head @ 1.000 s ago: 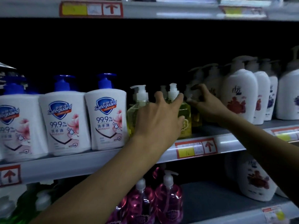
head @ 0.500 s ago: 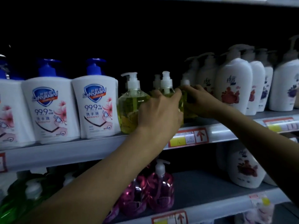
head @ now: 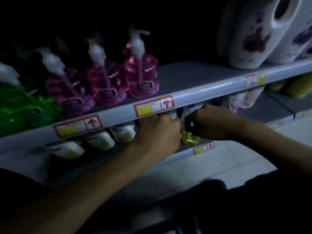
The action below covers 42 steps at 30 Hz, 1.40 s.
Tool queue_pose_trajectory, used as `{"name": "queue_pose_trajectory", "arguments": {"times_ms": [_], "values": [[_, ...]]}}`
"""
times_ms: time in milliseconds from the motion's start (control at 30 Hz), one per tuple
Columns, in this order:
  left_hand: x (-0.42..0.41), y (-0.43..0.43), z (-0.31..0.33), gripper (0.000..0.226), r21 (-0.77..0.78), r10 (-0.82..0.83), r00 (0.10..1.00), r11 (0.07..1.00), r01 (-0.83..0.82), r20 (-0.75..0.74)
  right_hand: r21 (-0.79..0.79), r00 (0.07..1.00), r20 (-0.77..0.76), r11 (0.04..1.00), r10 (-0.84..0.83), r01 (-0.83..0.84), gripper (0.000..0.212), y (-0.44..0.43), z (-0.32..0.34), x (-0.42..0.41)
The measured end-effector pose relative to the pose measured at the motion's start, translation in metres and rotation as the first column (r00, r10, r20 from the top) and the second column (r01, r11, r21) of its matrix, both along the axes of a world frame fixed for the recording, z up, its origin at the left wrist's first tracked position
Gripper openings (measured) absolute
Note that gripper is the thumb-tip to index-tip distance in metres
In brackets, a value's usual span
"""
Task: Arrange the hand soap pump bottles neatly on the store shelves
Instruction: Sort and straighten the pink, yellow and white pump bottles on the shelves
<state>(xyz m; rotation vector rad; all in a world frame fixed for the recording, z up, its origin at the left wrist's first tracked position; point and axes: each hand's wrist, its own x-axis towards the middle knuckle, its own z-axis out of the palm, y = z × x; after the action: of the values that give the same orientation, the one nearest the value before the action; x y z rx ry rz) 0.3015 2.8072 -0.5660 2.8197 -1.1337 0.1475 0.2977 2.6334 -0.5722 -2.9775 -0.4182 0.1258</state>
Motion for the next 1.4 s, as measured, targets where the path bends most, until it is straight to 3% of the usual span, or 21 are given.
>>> {"name": "queue_pose_trajectory", "arguments": {"times_ms": [33,133,267,333,400,500,600,700,833,900,967,1000,1100,1200,1233,1300,1367,1400], "values": [[0.008,-0.004,-0.025,0.017,0.105,0.052,0.989,0.994,-0.037,-0.142,-0.022,0.993,-0.120,1.000,-0.003,0.001,0.019,-0.008,-0.011,0.005],[0.039,-0.018,-0.090,0.015,0.117,0.216,0.850,0.976,-0.182,-0.480,-0.149,0.873,-0.460,0.983,-0.162,0.104,0.038,-0.028,-0.046,0.019],[0.064,-0.050,-0.137,0.028,-0.050,0.191,0.613,0.934,-0.354,-0.767,-0.293,0.827,-0.462,0.935,-0.320,0.198,0.056,-0.039,-0.074,0.041],[0.067,-0.065,-0.141,0.021,-0.081,0.148,0.466,0.895,-0.438,-0.872,-0.258,0.833,-0.438,0.935,-0.339,0.244,0.061,-0.044,-0.087,0.062],[0.070,-0.072,-0.145,0.019,-0.115,0.083,0.391,0.882,-0.457,-0.916,-0.192,0.786,-0.485,0.923,-0.384,0.332,0.051,-0.045,-0.093,0.077],[0.070,-0.067,-0.152,0.026,-0.180,0.032,0.417,0.869,-0.460,-0.909,-0.125,0.696,-0.608,0.912,-0.382,0.392,0.042,-0.041,-0.105,0.085],[0.070,-0.056,-0.162,0.038,-0.156,0.071,0.443,0.876,-0.456,-0.894,-0.052,0.812,-0.443,0.915,-0.380,0.400,0.048,-0.032,-0.113,0.085],[0.069,-0.043,-0.172,0.050,-0.113,0.099,0.378,0.858,-0.500,-0.920,0.027,0.846,-0.346,0.897,-0.406,0.441,0.053,-0.019,-0.117,0.084],[0.067,-0.032,-0.166,0.018,-0.084,0.127,0.355,0.847,-0.524,-0.926,-0.066,0.982,0.050,0.980,-0.183,0.186,0.035,0.022,-0.115,0.066],[0.063,-0.017,-0.159,0.026,-0.095,0.118,0.347,0.837,-0.539,-0.931,-0.134,0.998,-0.021,0.989,-0.063,0.060,0.042,0.038,-0.103,0.053],[0.057,0.011,-0.158,0.064,-0.176,0.060,0.411,0.840,-0.512,-0.910,-0.104,0.993,-0.114,0.994,0.006,-0.018,0.049,0.048,-0.092,0.041],[0.051,0.028,-0.153,0.074,-0.216,0.007,0.408,0.840,-0.497,-0.913,-0.041,0.996,-0.076,0.998,0.050,-0.054,0.047,0.054,-0.081,0.033],[0.027,0.074,-0.127,0.064,-0.274,-0.166,0.267,0.854,-0.443,-0.949,0.189,0.989,0.077,0.972,0.127,-0.140,0.033,0.071,-0.053,0.006],[0.003,0.097,-0.094,0.063,-0.375,-0.479,-0.056,0.750,-0.545,-0.876,0.494,0.998,0.063,0.869,-0.022,-0.012,0.029,0.081,-0.022,-0.006],[-0.004,0.097,-0.081,0.062,-0.406,-0.566,-0.116,0.705,-0.581,-0.816,0.541,0.997,0.037,0.840,-0.073,0.041,0.033,0.083,-0.008,-0.006],[-0.019,0.092,-0.057,0.057,-0.471,-0.677,-0.101,0.603,-0.643,-0.729,0.664,0.986,-0.129,0.729,-0.106,0.165,0.049,0.082,0.024,-0.005],[-0.032,0.085,-0.036,0.059,-0.483,-0.752,-0.059,0.479,-0.733,-0.657,0.811,0.945,-0.326,0.517,0.010,0.274,0.056,0.074,0.056,-0.007],[-0.036,0.083,-0.028,0.066,-0.458,-0.785,-0.043,0.404,-0.792,-0.618,0.852,0.934,-0.348,0.442,0.080,0.280,0.054,0.069,0.068,-0.010]]}}
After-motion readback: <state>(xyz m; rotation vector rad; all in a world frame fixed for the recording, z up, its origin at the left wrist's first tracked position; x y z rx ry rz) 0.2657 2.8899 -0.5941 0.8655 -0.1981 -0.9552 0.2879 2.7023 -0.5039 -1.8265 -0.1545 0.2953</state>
